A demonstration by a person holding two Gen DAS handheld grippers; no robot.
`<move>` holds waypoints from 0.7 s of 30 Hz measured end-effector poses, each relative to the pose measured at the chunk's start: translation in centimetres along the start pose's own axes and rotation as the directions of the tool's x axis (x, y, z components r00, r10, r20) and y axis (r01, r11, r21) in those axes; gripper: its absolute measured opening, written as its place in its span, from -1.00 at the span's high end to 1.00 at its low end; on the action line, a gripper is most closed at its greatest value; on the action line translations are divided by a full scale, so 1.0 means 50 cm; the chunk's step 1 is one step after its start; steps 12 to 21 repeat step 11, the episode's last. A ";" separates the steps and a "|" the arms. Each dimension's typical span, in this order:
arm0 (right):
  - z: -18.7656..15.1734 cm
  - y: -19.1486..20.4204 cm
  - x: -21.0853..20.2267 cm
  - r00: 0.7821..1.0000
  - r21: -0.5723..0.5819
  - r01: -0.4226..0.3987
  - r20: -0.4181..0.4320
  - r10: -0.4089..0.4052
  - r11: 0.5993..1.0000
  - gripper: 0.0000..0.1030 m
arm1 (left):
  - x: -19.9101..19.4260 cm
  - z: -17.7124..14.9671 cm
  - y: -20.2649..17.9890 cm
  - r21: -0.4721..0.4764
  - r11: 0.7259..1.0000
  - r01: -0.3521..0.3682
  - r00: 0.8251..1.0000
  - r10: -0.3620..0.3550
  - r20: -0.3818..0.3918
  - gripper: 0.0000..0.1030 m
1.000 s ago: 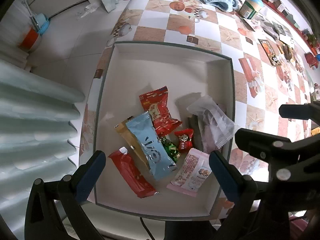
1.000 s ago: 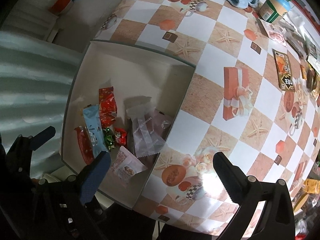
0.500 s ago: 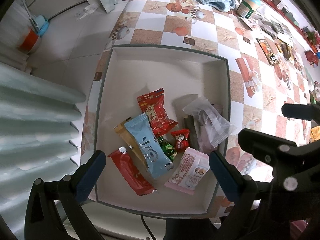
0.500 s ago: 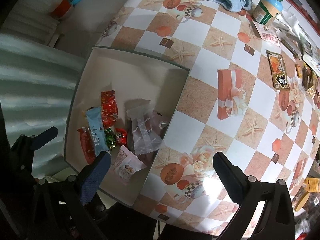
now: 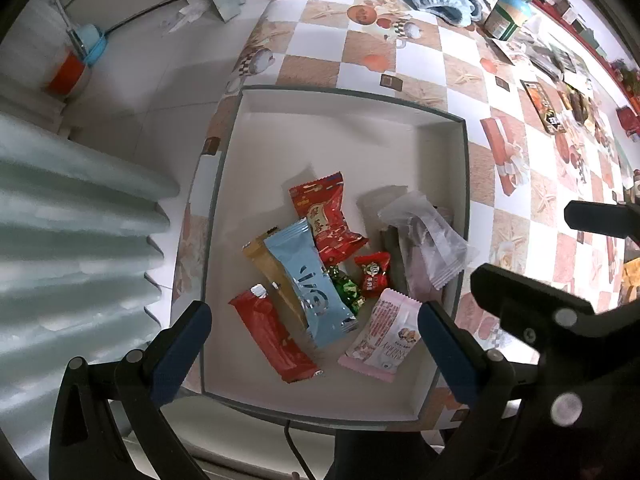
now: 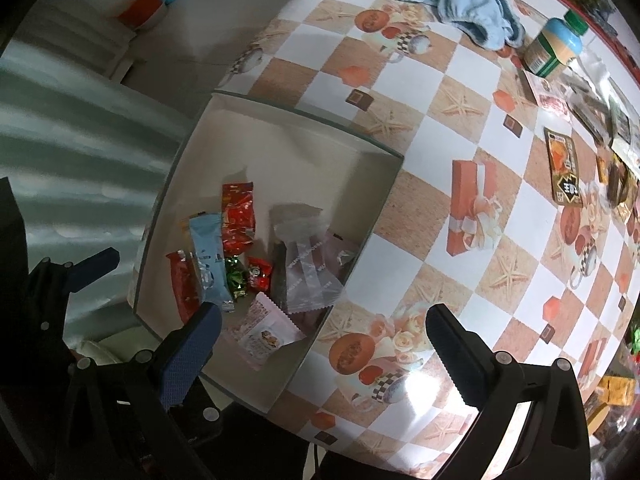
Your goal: Organize snacks
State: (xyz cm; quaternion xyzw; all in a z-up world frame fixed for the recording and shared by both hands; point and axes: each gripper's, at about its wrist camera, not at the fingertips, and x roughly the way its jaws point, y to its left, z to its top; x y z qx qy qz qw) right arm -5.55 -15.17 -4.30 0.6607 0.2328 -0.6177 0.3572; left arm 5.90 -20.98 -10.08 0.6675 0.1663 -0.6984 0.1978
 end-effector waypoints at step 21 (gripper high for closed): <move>-0.004 -0.008 0.004 1.000 0.004 -0.015 -0.005 0.015 1.000 -1.00 | -0.010 -0.004 -0.013 0.019 0.998 -0.053 0.998 0.052 0.040 -1.00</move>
